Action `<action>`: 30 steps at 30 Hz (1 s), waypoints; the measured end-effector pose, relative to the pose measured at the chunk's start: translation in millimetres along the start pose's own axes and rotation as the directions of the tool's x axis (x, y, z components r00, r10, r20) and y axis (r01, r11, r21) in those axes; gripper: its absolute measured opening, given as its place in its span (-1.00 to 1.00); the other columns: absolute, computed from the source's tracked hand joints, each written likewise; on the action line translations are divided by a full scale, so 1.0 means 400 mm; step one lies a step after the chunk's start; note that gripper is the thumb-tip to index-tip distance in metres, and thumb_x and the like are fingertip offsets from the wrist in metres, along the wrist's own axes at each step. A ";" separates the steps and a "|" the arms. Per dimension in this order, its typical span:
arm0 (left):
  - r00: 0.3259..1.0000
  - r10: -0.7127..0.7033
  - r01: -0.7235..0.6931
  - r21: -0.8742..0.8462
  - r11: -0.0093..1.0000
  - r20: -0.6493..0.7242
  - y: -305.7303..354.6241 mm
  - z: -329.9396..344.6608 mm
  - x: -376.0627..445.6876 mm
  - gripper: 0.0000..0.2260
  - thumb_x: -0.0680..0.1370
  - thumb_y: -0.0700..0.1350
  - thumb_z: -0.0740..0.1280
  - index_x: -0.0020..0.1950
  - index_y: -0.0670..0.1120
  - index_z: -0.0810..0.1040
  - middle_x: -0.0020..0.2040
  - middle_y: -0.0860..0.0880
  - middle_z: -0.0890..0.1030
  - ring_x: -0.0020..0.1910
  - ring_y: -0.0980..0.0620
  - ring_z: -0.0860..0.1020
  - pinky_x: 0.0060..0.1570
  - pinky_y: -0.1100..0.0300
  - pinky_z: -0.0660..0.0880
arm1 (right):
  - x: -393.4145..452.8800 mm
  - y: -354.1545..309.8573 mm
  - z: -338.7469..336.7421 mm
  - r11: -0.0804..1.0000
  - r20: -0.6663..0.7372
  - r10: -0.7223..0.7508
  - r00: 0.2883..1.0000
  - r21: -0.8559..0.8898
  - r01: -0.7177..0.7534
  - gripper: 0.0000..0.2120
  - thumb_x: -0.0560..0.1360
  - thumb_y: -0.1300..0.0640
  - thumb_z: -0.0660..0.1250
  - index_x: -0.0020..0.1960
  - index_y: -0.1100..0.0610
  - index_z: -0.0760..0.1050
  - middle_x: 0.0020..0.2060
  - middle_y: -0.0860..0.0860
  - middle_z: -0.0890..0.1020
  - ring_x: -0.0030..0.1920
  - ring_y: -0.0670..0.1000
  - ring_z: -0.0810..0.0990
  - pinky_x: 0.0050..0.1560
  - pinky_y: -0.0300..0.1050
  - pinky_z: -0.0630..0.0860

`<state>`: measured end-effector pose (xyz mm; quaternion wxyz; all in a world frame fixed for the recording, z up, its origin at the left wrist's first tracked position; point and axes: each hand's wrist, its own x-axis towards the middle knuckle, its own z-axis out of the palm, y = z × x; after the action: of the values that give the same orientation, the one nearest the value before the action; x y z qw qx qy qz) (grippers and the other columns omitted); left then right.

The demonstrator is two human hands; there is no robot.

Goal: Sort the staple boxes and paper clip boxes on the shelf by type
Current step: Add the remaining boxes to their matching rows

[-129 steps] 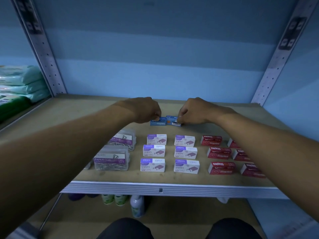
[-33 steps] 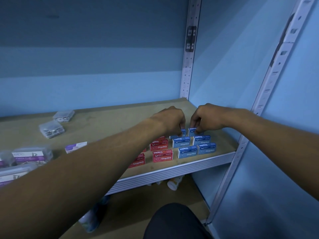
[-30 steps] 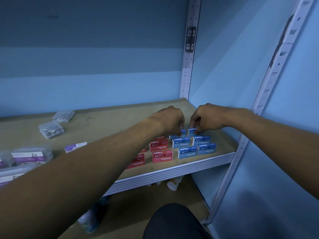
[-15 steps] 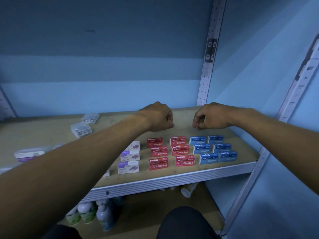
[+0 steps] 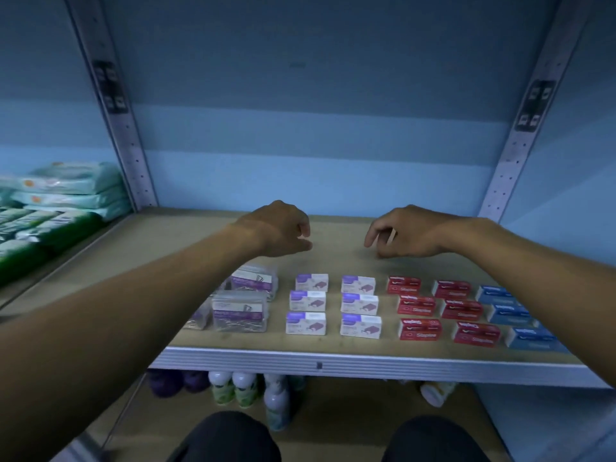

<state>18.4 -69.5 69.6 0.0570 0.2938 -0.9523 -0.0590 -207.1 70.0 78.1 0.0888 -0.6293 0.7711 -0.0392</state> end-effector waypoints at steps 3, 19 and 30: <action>0.999 -0.033 0.033 -0.008 0.999 -0.016 -0.071 0.006 -0.018 -0.71 0.53 0.14 0.36 0.20 0.07 0.56 0.23 0.07 0.55 0.22 0.05 0.49 0.14 0.19 0.42 | 0.048 -0.057 0.018 0.998 0.005 -0.063 0.998 0.029 0.063 -0.74 0.50 -0.06 0.43 0.18 -0.15 0.58 0.02 -0.16 0.63 0.02 -0.15 0.56 0.10 -0.18 0.48; 0.996 -0.079 0.077 -0.052 0.996 -0.049 -0.244 0.053 0.019 -0.52 0.44 0.13 0.46 0.31 0.01 0.53 0.30 -0.05 0.51 0.30 -0.06 0.48 0.28 0.05 0.42 | 0.302 -0.139 0.138 0.974 -0.060 -0.165 0.985 0.146 0.172 -0.43 0.45 -0.23 0.41 0.42 -0.27 0.33 0.34 -0.05 0.47 0.28 0.00 0.49 0.31 0.08 0.46; 0.992 -0.128 0.127 -0.071 0.989 -0.012 -0.316 0.075 0.072 -0.45 0.41 0.21 0.46 0.34 0.05 0.50 0.30 0.01 0.56 0.24 -0.02 0.53 0.25 0.08 0.47 | 0.437 -0.137 0.170 0.976 -0.070 -0.156 0.985 0.139 0.165 -0.35 0.42 -0.27 0.42 0.45 -0.28 0.26 0.40 -0.05 0.40 0.37 0.01 0.41 0.36 0.10 0.41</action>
<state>60.5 -187.2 23.5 0.0714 0.3526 -0.9284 -0.0933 -175.3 -108.7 5.4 0.1078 -0.6800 0.7151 -0.1206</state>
